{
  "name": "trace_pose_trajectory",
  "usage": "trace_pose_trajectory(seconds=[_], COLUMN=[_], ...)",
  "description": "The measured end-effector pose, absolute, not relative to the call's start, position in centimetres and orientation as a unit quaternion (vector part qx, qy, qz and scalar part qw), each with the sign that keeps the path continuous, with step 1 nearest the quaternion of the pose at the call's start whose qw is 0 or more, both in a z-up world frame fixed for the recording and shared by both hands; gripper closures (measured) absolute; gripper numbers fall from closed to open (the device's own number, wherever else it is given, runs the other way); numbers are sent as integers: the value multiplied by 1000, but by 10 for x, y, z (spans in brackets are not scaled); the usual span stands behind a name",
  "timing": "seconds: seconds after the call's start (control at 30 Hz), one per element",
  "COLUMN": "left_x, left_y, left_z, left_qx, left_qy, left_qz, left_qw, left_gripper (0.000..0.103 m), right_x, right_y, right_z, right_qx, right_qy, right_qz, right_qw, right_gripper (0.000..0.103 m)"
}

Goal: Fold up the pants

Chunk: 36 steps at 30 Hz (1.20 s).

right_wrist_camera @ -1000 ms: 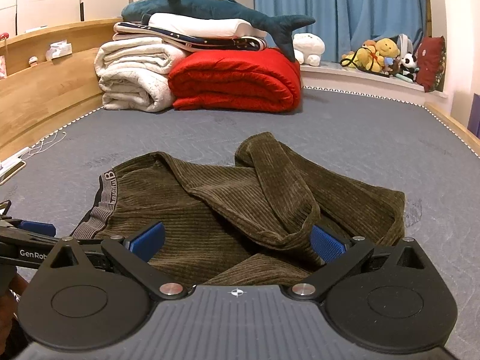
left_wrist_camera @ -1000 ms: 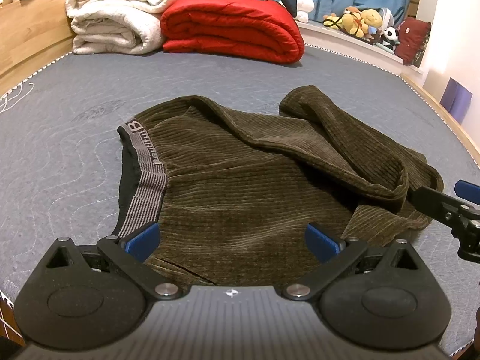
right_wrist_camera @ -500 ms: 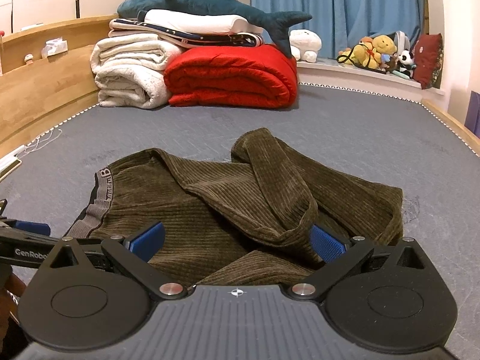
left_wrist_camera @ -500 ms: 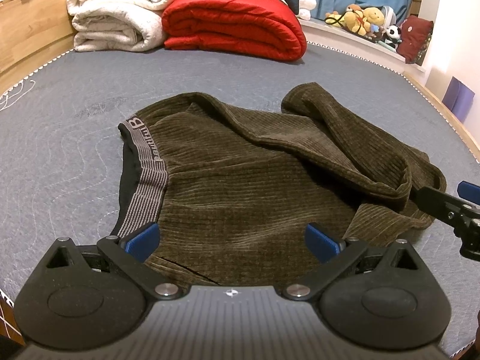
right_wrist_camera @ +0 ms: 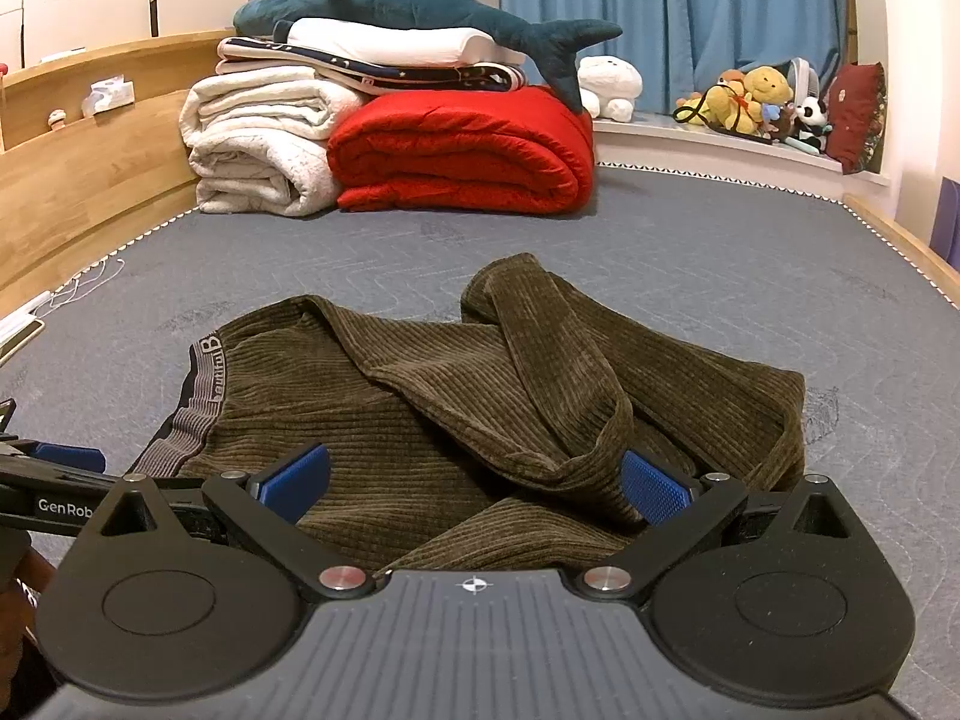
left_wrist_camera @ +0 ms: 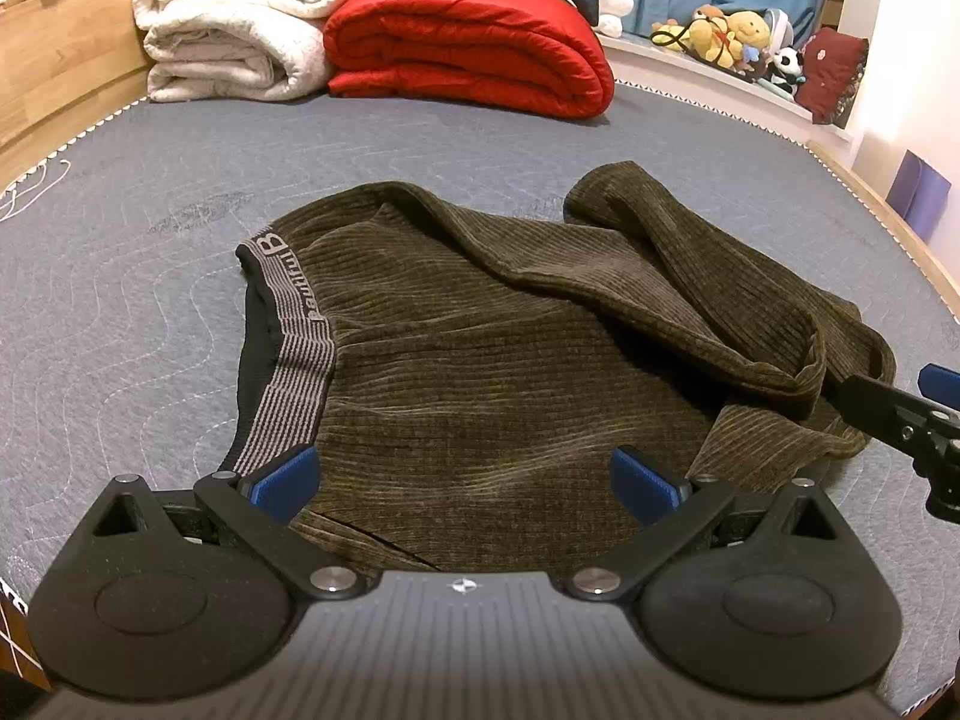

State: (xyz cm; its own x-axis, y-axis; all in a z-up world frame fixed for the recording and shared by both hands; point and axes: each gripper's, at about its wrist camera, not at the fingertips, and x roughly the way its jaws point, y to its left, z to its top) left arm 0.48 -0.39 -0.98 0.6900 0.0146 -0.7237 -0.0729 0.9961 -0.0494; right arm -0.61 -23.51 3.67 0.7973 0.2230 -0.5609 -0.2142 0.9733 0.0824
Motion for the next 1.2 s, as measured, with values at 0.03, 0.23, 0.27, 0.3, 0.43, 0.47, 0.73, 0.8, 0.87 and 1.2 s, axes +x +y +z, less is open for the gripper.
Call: trace_pose_trajectory(seconds=[0.03,0.23,0.27,0.3,0.43,0.47,0.73,0.8,0.87,1.2], left_x=[5,5,5,5,5,5,4,4,4,0], left_y=[-4,-2,-2,-2,-1,-1,-2,-3,-4,-11], left_z=[-10,-10,-9,-10,-10,-10,-10,-10,-10,7], left_qx=[-37,-40,-41,-41,-41,-42,-37,-35,-32,-42], left_qy=[393,393,394,394,394,394,394,395,393,340], left_qz=[23,24,24,24,24,24,25,25,26,-12], left_qw=[918,918,918,918,918,918,918,918,919,939], left_gripper=[0,0,0,0,0,0,0,0,0,40], right_x=[-6,-6,-6,-6,-7,-7,-10,-11,-11,-10], right_y=[-235,-235,-235,-234,-233,-232,-228,-228,-230,-236], right_z=[37,37,37,37,37,37,37,38,39,42], right_qx=[7,6,6,5,0,-2,-20,-23,-20,33], right_qy=[297,298,297,297,293,292,280,273,268,231], right_qz=[115,114,115,116,118,118,120,120,118,126], right_qw=[948,948,948,948,949,949,952,954,956,964], right_gripper=[0,0,0,0,1,1,1,4,10,20])
